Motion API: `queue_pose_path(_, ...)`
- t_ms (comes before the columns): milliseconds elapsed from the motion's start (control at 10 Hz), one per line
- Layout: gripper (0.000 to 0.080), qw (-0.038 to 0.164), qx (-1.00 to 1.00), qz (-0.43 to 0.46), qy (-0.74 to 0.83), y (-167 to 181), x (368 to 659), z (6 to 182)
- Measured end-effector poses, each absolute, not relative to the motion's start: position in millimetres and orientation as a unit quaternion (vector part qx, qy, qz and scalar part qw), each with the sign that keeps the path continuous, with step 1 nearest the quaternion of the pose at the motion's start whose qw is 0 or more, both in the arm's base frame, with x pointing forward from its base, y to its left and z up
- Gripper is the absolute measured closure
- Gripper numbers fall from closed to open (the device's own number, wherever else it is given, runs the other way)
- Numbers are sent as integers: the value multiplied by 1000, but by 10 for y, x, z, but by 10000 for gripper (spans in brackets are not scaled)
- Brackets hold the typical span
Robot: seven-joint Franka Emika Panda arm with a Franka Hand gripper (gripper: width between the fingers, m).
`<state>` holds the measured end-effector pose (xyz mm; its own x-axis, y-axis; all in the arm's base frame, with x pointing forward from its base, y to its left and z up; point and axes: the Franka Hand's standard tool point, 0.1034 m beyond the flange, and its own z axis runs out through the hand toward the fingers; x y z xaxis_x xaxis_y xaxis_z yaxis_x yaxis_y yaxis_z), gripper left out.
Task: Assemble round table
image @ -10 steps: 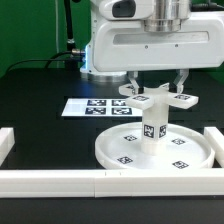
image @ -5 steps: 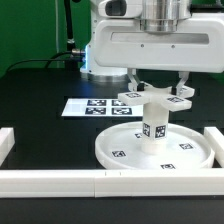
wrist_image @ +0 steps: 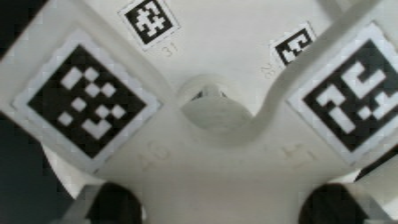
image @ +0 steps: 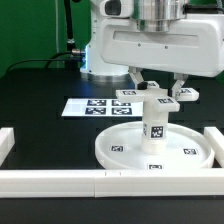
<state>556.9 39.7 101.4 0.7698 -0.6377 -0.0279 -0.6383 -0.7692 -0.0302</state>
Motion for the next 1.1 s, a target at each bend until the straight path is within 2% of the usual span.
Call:
queue_pose_path(100,358,20,-943,7,333,403,5575,1047)
queue_pose_path(200,205,23,-944,3,329,413,5588,1102)
queue_pose_path(300,167,26,-946,-1,324,418,5589,1181)
queue_pose_path(600,151,40,-948,-3,316,444,5589,1436)
queue_pose_path(1100,151,39,-948,-2,315,446,5582,1401)
